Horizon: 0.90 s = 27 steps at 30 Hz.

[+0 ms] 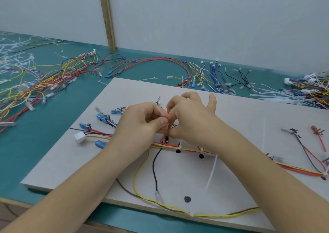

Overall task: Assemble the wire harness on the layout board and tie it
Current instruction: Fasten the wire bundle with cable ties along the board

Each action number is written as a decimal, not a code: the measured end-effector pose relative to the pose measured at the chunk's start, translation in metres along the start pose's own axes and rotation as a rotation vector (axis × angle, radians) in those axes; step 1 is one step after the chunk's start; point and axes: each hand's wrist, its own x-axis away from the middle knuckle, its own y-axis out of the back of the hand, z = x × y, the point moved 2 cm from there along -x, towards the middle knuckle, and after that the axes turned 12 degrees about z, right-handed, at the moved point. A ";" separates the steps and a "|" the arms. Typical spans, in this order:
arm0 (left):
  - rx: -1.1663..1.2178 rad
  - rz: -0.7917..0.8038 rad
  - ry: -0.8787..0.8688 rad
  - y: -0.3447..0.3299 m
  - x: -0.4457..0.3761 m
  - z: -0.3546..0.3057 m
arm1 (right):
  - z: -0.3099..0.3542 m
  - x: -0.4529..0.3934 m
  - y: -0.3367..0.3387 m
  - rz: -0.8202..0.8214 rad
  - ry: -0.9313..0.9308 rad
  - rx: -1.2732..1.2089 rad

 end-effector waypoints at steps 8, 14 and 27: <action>0.028 -0.038 0.006 0.003 0.001 -0.007 | -0.001 0.019 0.015 -0.155 0.014 0.007; -0.338 -0.003 -0.060 -0.006 0.028 -0.021 | -0.028 0.088 0.013 -0.663 0.050 -0.336; -0.406 0.132 -0.009 -0.014 0.018 -0.007 | -0.013 0.064 -0.027 -0.173 -0.067 -0.504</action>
